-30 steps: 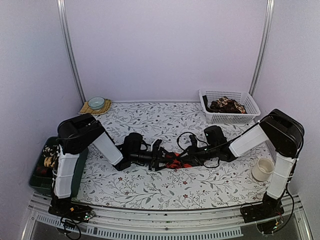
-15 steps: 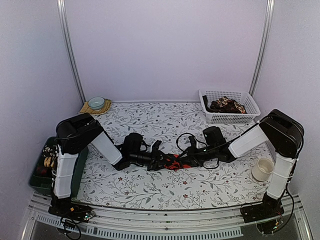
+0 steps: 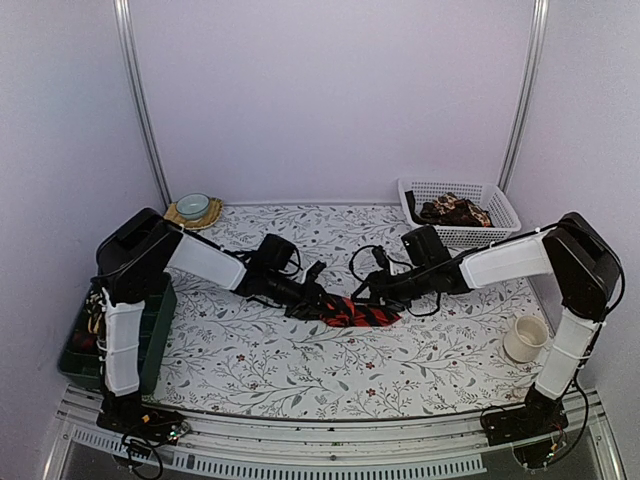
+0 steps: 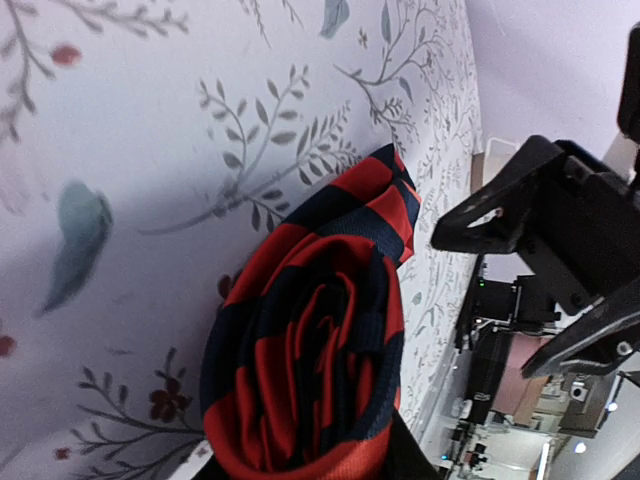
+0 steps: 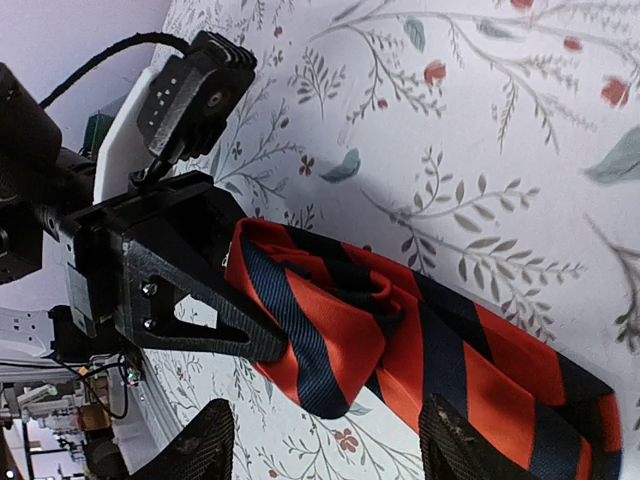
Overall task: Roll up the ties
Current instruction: Roll the tie at the center of the board.
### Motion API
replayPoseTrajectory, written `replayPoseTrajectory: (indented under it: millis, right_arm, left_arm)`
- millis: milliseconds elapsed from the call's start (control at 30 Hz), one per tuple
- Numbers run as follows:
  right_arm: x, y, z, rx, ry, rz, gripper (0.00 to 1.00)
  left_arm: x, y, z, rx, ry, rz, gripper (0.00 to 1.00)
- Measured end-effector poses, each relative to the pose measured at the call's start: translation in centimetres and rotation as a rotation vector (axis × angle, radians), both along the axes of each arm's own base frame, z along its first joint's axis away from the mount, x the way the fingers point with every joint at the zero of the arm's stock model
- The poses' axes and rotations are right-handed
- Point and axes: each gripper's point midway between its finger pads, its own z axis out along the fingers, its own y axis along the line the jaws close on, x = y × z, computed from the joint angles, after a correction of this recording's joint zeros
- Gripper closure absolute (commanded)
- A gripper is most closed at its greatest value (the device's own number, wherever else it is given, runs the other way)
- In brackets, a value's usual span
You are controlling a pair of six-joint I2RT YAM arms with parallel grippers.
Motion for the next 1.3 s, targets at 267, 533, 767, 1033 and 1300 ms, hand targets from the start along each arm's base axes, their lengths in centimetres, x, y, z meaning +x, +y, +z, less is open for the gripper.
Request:
replayPoseTrajectory:
  millis: [267, 533, 767, 1033, 1300]
  right_arm:
    - [2.7, -3.6, -0.1, -0.101, -0.083, -0.034, 0.40]
    - [3.2, -4.1, -0.7, -0.123, -0.104, -0.037, 0.42]
    - [3.9, -3.9, -2.4, -0.132, -0.070, -0.031, 0.38]
    - [5.5, -2.1, -3.0, -0.087, -0.072, 0.003, 0.42]
    - [4.4, -0.7, -3.1, -0.039, -0.055, 0.080, 0.53]
  left_arm:
    - [3.6, 1.0, 0.4, 0.147, -0.097, -0.117, 0.95]
    - [5.2, 1.2, 0.6, 0.260, -0.153, -0.248, 0.96]
    - [7.0, 2.6, 0.8, 0.355, -0.194, -0.312, 0.96]
    - [6.4, 3.6, 0.8, 0.357, -0.202, -0.395, 0.97]
    - [5.3, 4.2, 0.9, 0.335, -0.200, -0.466, 1.00]
